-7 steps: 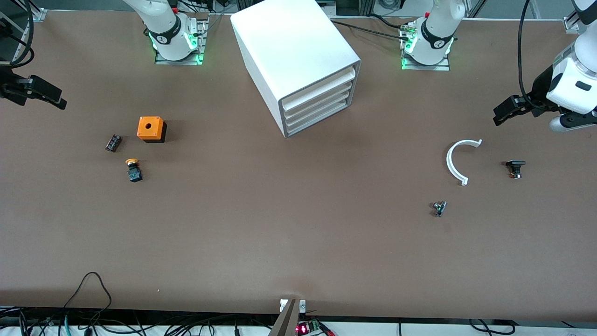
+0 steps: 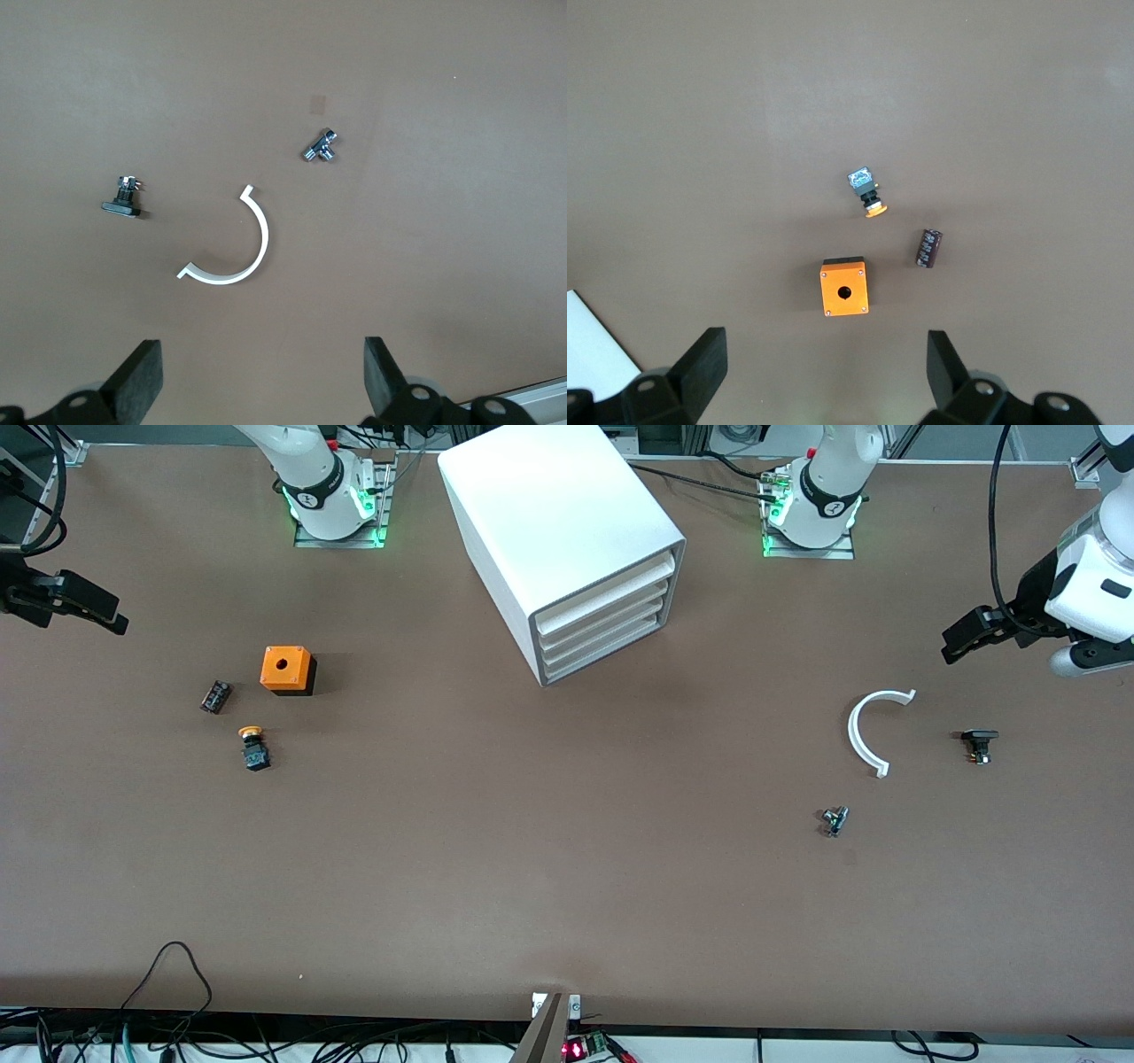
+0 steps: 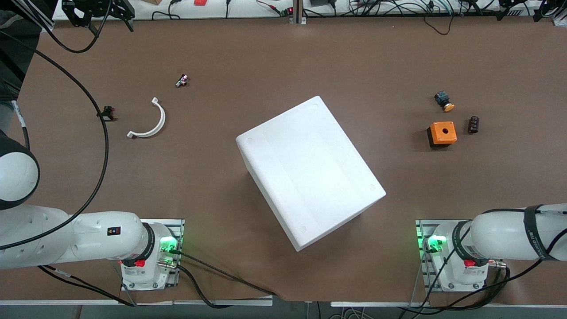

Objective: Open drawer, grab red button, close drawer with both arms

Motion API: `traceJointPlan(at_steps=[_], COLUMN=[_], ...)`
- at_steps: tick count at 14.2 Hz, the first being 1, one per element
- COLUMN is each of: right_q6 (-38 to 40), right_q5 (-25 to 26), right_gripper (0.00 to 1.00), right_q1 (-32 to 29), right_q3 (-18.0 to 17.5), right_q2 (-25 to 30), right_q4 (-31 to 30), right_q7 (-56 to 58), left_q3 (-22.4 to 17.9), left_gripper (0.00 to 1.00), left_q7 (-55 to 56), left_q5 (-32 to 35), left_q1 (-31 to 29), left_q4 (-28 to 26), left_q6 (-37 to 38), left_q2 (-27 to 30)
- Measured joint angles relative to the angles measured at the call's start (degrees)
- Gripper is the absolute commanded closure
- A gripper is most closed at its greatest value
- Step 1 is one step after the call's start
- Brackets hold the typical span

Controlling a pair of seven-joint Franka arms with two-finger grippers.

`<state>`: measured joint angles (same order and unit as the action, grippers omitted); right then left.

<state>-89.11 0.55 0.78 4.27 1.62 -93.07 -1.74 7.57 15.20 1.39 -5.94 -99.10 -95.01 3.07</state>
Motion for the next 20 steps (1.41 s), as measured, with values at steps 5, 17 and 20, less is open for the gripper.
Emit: traceJointPlan(at_steps=[5,17,20], right_q6=[-0.59,-3.94,-3.93], right_q5=[0.00,-0.10,-0.07], right_gripper=[0.00,0.00,0.00], right_q1=[0.01,3.89,4.03], right_q3=[0.00,-0.29,-0.21], right_q2=[-1.03,-2.69,-2.71], right_q4=[0.00,-0.01,-0.01], right_q7=[0.04,-0.03,-0.04], left_q3=[0.43,3.84,5.13], left_gripper=[0.00,0.00,0.00], left_q7=[-0.09,-0.66,-1.20], left_q5=[0.00,-0.02,-6.14], left_q1=[0.33,5.18,5.41], left_q4=[0.29,-0.39,-1.18], left_q6=[0.05,1.31,1.25], left_q2=[-0.50,-8.52,-15.92])
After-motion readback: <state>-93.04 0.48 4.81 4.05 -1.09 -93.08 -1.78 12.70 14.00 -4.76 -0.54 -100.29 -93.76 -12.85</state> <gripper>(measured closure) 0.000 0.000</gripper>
